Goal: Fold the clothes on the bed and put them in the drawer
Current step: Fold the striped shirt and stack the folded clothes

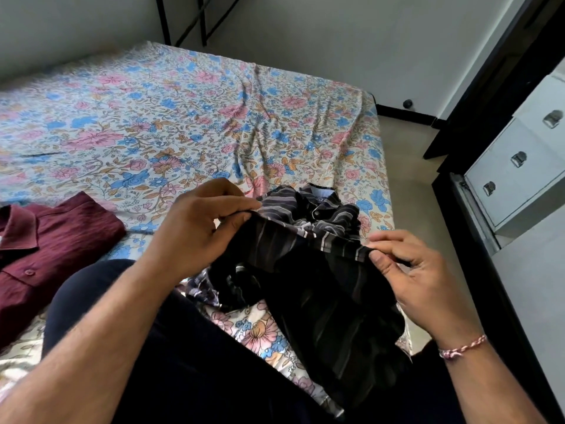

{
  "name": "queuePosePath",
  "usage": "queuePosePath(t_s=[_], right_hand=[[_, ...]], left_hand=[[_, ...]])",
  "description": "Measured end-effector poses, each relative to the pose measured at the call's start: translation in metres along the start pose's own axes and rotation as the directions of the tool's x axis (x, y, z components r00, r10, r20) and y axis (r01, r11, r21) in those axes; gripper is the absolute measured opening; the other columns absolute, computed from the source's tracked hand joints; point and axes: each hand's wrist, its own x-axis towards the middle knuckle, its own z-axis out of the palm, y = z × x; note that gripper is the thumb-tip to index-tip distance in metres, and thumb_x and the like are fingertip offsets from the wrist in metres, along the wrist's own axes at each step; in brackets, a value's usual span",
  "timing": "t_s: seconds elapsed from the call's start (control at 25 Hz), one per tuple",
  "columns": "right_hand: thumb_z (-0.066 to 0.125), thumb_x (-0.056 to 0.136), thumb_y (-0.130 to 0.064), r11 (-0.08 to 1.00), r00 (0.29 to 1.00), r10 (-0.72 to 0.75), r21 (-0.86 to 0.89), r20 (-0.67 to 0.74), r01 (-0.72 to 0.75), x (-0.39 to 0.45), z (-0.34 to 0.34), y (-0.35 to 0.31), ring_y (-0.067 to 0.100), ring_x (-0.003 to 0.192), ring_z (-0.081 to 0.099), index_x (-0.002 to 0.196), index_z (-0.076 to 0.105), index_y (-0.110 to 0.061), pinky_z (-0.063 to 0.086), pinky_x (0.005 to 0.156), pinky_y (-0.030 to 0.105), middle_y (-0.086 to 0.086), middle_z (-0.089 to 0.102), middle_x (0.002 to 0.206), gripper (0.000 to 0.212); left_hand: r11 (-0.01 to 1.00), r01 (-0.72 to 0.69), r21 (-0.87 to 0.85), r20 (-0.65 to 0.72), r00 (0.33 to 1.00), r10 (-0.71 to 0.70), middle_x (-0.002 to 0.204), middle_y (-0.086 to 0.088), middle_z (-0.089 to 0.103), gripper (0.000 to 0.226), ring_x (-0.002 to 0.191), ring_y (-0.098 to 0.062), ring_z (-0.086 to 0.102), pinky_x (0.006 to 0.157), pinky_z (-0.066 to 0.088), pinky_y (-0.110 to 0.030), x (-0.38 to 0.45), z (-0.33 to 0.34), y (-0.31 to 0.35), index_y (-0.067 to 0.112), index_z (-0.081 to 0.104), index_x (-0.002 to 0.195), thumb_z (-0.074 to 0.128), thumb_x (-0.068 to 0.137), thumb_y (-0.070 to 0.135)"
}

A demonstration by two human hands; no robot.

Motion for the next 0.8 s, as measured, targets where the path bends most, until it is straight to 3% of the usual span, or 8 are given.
queuePosePath(t_s=[0.08,0.2,0.28,0.4,0.56,0.8], right_hand=[[0.075,0.091,-0.021,0.981,0.984,0.147,0.139,-0.100,-0.132,0.016,0.000,-0.005,0.008,0.096,0.072,0.090,0.081,-0.024,0.055,0.087,0.029,-0.010,0.076,0.102,0.007],[0.068,0.096,-0.013,0.762,0.920,0.383,0.532,0.088,-0.368,0.062,-0.004,-0.034,0.016,0.077,0.072,0.091,0.075,-0.006,0.060,0.068,0.026,0.015,0.075,0.092,0.012],[0.070,0.092,-0.011,0.721,0.922,0.371,0.589,0.114,-0.363,0.096,-0.015,-0.060,0.019,0.068,0.070,0.093,0.071,0.003,0.061,0.061,0.027,0.022,0.073,0.086,0.015],[0.083,0.069,-0.029,0.787,0.973,0.229,0.584,0.024,-0.199,0.124,-0.040,-0.104,0.024,0.071,0.070,0.089,0.075,0.002,0.062,0.064,0.030,0.024,0.075,0.087,0.038],[0.073,0.072,-0.017,0.779,0.995,0.081,0.619,0.059,-0.100,0.109,-0.060,-0.144,0.020,0.073,0.071,0.085,0.079,-0.004,0.061,0.067,0.025,0.015,0.075,0.083,0.019],[0.069,0.076,-0.007,0.730,0.987,0.093,0.665,0.132,-0.157,0.077,-0.053,-0.180,0.023,0.072,0.073,0.086,0.078,0.001,0.063,0.065,0.027,0.022,0.075,0.086,0.015]], left_hand=[[0.997,0.070,-0.037,-0.134,0.988,-0.075,0.095,0.007,0.069,0.016,0.087,-0.012,0.068,0.074,0.052,-0.021,0.016,0.009,0.003,0.019,0.082,0.106,0.075,0.095,0.011],[0.939,0.258,-0.225,-0.166,0.940,-0.298,0.091,0.013,0.076,0.023,0.087,-0.001,0.071,0.078,0.053,-0.018,0.076,0.016,0.003,0.030,0.081,0.092,0.076,0.093,0.008],[0.910,0.281,-0.304,-0.185,0.920,-0.346,0.092,0.016,0.078,0.022,0.086,0.003,0.071,0.081,0.056,-0.023,0.127,0.007,0.008,0.033,0.081,0.091,0.075,0.094,0.011],[0.992,0.030,-0.126,-0.356,0.932,-0.073,0.093,0.013,0.072,0.018,0.086,0.001,0.067,0.082,0.049,-0.015,0.169,-0.016,0.032,0.026,0.083,0.097,0.077,0.091,0.010],[0.969,-0.234,0.083,-0.513,0.823,0.243,0.093,0.010,0.071,0.010,0.090,-0.007,0.066,0.084,0.049,-0.021,0.139,-0.016,0.063,0.018,0.083,0.096,0.079,0.089,0.012],[0.871,-0.473,0.128,-0.503,0.727,0.468,0.089,0.002,0.075,0.009,0.077,-0.018,0.065,0.071,0.051,-0.033,0.109,0.000,0.089,0.012,0.083,0.090,0.076,0.094,0.015]])
